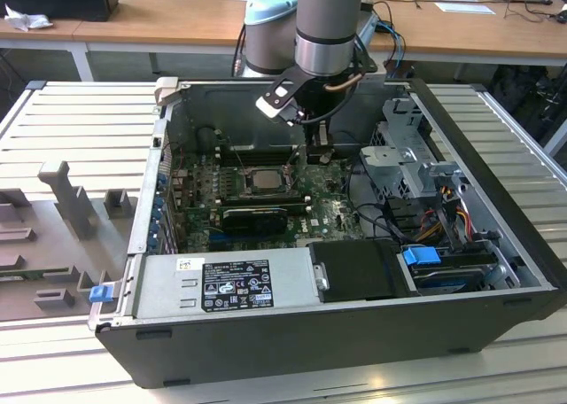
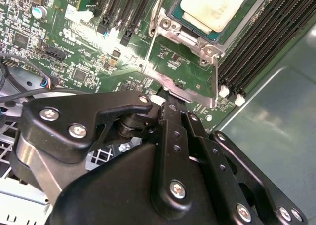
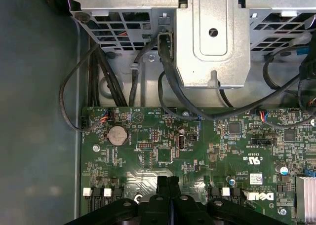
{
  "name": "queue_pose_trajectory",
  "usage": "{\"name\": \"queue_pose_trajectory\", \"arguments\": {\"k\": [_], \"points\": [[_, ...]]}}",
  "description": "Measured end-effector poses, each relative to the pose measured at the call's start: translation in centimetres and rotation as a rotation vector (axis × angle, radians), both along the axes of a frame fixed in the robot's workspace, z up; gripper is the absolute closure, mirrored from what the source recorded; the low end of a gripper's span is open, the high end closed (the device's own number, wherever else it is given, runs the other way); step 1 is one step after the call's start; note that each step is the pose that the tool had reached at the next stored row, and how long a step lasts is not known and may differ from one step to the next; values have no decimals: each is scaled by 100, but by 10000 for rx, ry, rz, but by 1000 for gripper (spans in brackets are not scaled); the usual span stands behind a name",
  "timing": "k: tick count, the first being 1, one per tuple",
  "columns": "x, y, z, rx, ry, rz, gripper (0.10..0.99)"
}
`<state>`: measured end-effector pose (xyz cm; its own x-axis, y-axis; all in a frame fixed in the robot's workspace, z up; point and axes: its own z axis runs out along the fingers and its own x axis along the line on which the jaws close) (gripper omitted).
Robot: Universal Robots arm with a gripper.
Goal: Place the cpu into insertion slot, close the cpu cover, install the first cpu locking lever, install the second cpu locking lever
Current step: 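Close the cpu cover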
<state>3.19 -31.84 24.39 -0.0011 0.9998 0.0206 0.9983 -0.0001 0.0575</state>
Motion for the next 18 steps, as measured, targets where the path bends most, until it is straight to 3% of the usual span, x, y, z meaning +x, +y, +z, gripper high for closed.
{"name": "queue_pose_trajectory", "arguments": {"k": [18], "points": [[-47,0,-2,0,0,-1,980]]}}
